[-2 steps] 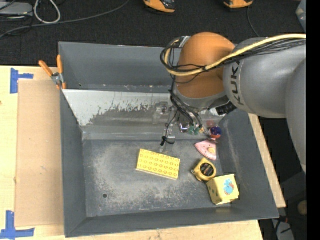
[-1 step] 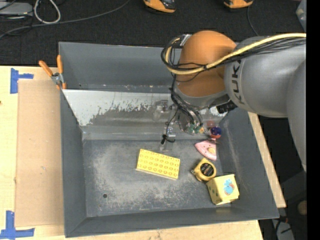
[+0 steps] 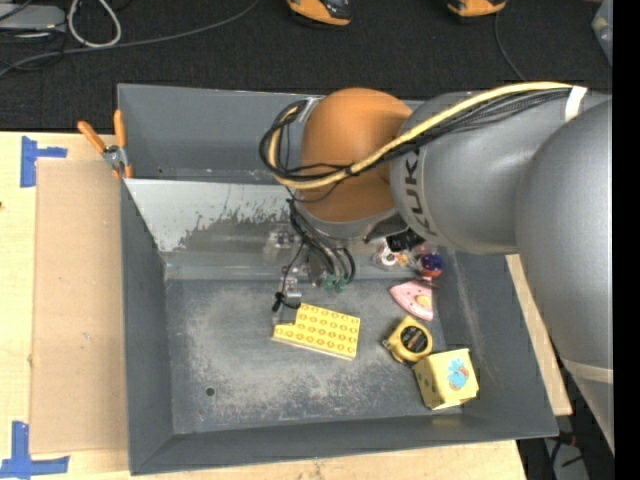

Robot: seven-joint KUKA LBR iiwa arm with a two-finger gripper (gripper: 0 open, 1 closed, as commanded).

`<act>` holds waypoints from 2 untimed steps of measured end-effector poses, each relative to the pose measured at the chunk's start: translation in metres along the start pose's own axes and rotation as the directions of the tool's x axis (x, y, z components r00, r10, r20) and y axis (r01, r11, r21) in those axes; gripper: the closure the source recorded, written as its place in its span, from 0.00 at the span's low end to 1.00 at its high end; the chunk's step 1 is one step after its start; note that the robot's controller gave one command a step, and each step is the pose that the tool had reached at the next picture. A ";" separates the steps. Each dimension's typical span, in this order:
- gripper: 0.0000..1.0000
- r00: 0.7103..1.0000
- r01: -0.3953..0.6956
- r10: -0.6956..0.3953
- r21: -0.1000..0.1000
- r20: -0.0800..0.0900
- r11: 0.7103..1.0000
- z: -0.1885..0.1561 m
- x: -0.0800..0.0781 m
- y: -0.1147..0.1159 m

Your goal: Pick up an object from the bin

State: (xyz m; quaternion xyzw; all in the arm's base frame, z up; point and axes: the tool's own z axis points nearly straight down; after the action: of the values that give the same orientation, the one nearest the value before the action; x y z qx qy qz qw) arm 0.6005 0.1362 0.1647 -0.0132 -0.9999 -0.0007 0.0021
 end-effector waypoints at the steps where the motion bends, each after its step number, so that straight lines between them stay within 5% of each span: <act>1: 0.00 1.000 -0.004 0.004 -0.001 0.003 1.000 0.013 0.001 0.004; 2: 0.00 1.000 -0.003 0.003 -0.001 0.003 1.000 0.024 -0.009 0.021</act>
Offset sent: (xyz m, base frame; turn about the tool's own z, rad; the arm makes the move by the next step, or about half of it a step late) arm 0.0132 0.0313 -0.0287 0.0011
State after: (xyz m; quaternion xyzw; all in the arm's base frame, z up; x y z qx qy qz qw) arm 0.6101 0.1569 0.1403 -0.0146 -0.9999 -0.0013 0.0008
